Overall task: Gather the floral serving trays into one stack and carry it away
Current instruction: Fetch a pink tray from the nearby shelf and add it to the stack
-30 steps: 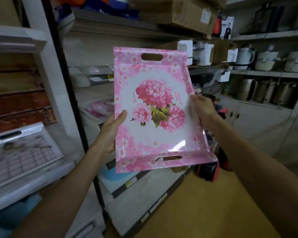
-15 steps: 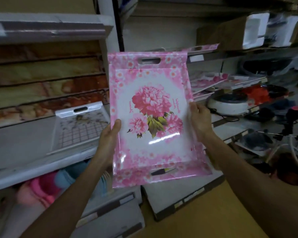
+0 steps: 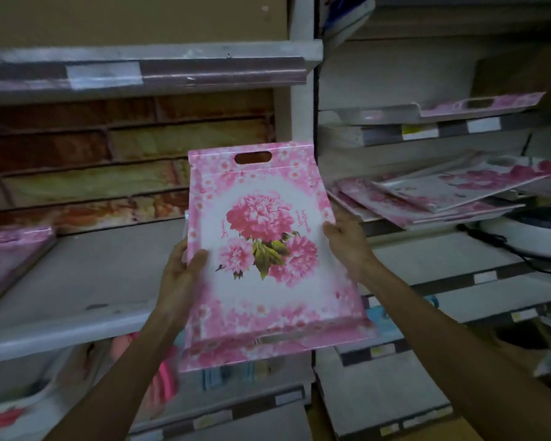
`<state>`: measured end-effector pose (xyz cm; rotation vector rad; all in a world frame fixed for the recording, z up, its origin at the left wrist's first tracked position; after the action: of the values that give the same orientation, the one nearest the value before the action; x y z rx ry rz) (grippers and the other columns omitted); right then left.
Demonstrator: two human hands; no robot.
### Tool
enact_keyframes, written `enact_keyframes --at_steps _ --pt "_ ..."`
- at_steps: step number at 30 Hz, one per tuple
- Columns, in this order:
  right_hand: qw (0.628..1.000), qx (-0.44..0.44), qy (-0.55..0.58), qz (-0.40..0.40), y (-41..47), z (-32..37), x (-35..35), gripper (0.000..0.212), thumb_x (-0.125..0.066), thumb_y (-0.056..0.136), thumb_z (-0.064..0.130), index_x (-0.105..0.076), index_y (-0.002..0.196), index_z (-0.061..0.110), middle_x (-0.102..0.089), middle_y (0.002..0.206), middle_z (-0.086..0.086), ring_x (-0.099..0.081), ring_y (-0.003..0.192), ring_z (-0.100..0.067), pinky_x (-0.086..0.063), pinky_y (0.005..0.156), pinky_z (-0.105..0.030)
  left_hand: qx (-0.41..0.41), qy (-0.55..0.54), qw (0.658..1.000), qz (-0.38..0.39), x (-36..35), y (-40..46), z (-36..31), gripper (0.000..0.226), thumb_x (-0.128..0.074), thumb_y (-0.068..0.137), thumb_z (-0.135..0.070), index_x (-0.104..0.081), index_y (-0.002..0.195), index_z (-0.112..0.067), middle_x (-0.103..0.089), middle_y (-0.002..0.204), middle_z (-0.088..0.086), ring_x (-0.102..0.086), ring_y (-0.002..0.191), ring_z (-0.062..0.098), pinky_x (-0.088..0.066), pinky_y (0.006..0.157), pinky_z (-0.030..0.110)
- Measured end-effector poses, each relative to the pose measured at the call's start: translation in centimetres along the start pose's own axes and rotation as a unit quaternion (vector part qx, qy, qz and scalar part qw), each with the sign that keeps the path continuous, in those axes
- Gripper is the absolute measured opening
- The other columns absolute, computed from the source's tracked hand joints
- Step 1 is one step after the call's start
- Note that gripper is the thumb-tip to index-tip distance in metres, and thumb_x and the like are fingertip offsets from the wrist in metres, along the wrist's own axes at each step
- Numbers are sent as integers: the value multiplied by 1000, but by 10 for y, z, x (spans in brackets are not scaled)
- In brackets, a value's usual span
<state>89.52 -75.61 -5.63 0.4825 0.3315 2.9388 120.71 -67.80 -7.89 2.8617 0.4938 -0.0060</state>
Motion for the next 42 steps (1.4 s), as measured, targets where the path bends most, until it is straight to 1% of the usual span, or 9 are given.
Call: enact_keyframes --at_steps 5,8,11,18,23,27,30,34,42 --pt "995 -29 55 80 26 13 -43 23 -56 95 6 -59 116 15 -68 108 -2 -66 90 -15 -54 71 -25 32 -16 999 -24 29 55 11 29 -58 96 -18 -58 124 -14 -71 104 2 -69 79 17 -56 55 24" --pt "989 -46 65 124 39 8 -65 38 -58 93 3 -53 131 8 -65 121 -9 -66 99 -21 -58 82 -35 46 -12 998 -42 43 91 22 29 -59 95 -15 -58 123 -10 -70 106 8 -67 77 18 -53 51 22" --pt "991 -26 14 129 55 5 -84 32 -51 95 -1 -57 125 9 -65 112 -5 -65 86 -13 -56 67 -24 62 0 997 -36 49 121 33 36 -64 90 -10 -57 125 -5 -69 109 15 -67 75 21 -53 48 21" --pt "992 -43 -52 105 85 -28 -121 38 -47 95 2 -60 129 11 -67 113 -7 -64 84 -16 -58 73 -29 72 63 995 -16 53 165 69 35 -54 90 2 -60 122 -9 -68 111 13 -66 91 31 -56 78 40" --pt "989 -58 -87 104 97 -45 -136 35 -49 93 4 -64 123 14 -69 106 -8 -67 93 -29 -57 87 -41 70 145 987 -27 56 179 90 42 -53 80 -22 -62 120 -13 -70 107 12 -67 88 30 -58 79 47" --pt "986 -70 -101 117 106 -60 -148 38 -49 91 5 -64 124 16 -70 111 -8 -69 96 -30 -58 87 -45 73 224 971 -32 57 190 105 28 -48 91 -9 -62 116 -10 -69 97 17 -63 72 28 -50 63 33" --pt "982 -72 -129 115 109 -73 -154 39 -50 90 6 -65 125 16 -71 114 -9 -68 96 -26 -57 87 -35 63 265 962 -24 57 197 116 26 -48 92 -6 -62 113 -2 -68 96 22 -63 76 34 -48 66 33" --pt "977 -74 -163 119 109 -81 -156 40 -51 93 8 -62 130 15 -68 120 -9 -61 95 -18 -44 80 -20 43 339 940 -16 61 210 131 48 -43 74 -29 -64 104 2 -67 90 27 -65 84 43 -54 76 43" --pt "972 -64 -193 120 113 -88 -156 36 -53 92 10 -66 125 15 -71 115 -7 -65 97 -21 -41 78 -17 19 422 906 -10 56 211 130 54 -40 75 -27 -64 105 10 -66 97 33 -60 93 46 -50 85 44"
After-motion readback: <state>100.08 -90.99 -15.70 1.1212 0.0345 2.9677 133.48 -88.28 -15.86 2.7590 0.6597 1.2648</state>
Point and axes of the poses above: each hand's wrist, its own y-axis towards the middle knuckle, its own x-axis out of the back of the hand, z = x × y, the point moved 8 cm from there along y, towards the middle knuckle
